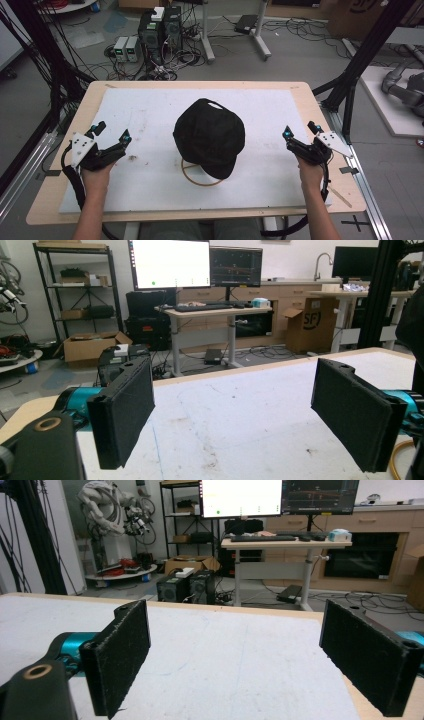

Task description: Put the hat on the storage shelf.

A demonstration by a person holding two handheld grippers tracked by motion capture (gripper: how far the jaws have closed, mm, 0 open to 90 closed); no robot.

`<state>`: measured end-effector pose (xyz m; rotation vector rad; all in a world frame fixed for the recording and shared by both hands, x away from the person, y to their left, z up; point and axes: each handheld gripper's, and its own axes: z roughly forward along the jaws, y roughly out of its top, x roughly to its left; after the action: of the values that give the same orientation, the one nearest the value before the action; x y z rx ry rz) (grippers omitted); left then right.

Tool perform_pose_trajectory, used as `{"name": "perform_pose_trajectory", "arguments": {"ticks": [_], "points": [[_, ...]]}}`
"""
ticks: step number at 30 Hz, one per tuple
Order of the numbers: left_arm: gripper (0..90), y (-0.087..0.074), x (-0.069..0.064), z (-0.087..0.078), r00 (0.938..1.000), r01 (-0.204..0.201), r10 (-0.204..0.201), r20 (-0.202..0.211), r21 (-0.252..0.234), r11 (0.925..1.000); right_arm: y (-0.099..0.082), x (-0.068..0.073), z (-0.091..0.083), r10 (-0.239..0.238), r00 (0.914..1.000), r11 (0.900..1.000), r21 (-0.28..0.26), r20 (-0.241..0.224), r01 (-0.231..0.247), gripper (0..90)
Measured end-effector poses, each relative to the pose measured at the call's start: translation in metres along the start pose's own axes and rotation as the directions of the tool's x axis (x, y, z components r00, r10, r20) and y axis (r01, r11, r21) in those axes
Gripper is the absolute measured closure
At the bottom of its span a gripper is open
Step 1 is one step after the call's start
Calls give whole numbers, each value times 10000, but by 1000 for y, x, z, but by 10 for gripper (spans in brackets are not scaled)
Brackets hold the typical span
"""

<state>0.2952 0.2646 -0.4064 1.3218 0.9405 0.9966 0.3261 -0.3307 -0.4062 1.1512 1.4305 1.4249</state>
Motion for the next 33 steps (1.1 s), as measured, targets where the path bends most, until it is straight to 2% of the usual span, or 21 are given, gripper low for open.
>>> {"name": "perform_pose_trajectory", "arguments": {"ticks": [7,16,33], "points": [[176,0,1,0,10000,-20,20,-21,-6,10000,-2,1,2,-148,9999,9999,50,-64,148,125],[176,-1,1,0,9999,-85,84,56,87,9999,0,-1,2,-31,10000,10000,-6,25,31,125],[176,0,0,0,9999,-135,134,75,41,9999,1,0,1,-122,9999,9999,-103,-10,122,125]]}}
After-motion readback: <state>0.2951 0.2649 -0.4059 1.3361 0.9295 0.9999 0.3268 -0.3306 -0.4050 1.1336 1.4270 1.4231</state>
